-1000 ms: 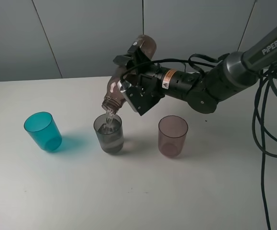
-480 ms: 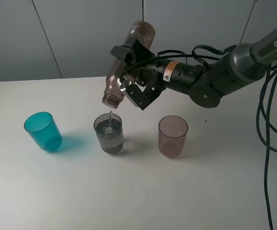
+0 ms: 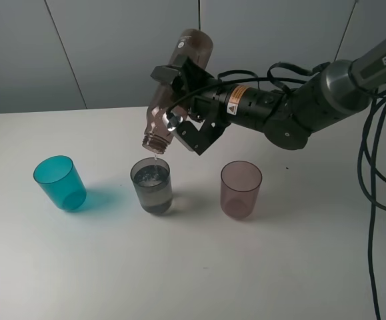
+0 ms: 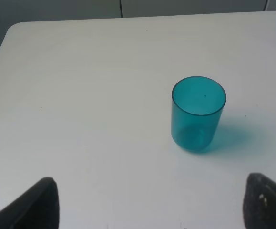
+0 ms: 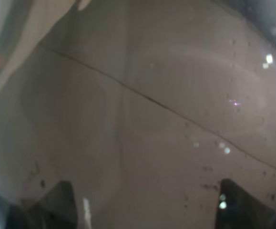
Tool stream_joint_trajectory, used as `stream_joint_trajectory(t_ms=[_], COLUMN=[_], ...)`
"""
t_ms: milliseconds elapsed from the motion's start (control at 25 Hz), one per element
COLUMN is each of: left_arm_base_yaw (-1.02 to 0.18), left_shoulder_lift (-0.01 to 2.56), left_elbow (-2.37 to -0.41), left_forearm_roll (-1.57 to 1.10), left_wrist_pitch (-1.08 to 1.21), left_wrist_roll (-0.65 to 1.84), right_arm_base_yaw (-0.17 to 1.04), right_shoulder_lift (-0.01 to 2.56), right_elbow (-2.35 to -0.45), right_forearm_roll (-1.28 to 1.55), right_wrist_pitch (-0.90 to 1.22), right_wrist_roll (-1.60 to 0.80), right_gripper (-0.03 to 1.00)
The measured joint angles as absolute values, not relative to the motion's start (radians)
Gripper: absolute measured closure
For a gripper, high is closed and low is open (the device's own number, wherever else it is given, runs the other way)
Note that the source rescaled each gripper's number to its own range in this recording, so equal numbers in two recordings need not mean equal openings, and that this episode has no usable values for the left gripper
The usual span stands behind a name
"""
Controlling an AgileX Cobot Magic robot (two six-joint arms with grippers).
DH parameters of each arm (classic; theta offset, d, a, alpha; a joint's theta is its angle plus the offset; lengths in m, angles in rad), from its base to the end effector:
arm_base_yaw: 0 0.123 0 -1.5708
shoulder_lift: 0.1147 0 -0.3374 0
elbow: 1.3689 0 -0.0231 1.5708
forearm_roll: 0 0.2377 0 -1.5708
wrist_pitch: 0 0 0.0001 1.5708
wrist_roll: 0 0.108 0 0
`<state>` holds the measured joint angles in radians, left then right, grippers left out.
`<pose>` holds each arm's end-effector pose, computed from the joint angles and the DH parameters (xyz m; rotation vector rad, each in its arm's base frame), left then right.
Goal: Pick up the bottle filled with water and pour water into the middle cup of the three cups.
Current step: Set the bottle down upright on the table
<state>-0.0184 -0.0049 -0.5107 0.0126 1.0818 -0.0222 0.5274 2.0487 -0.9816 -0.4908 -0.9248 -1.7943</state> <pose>-0.0568 0.0022 0.2639 -0.0048 2.0497 -0.0102 0.3593 0.2563 0.2066 -1.7472 0.1439 -0.8531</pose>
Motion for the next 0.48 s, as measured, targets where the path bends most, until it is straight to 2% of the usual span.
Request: stream_joint_trajectory(t_ms=[360,480], left_arm_base_yaw=[-0.018,-0.018], left_shoulder_lift=[-0.005,-0.005], left_elbow=[-0.511,-0.511], left_forearm_roll=[0.013,0.013], left_wrist_pitch=[1.082,1.082], left_wrist_roll=[-0.022,-0.022], right_arm_base_yaw=[0.527,0.527], right_shoulder_lift=[2.049,2.049], right_elbow=[-0.982,-0.982], right_forearm_roll=[-0.504,-0.506], right_wrist_pitch=[-0.925,-0.925], right_wrist_roll=[-1.784,-1.687], right_gripper=[0.97,0.97])
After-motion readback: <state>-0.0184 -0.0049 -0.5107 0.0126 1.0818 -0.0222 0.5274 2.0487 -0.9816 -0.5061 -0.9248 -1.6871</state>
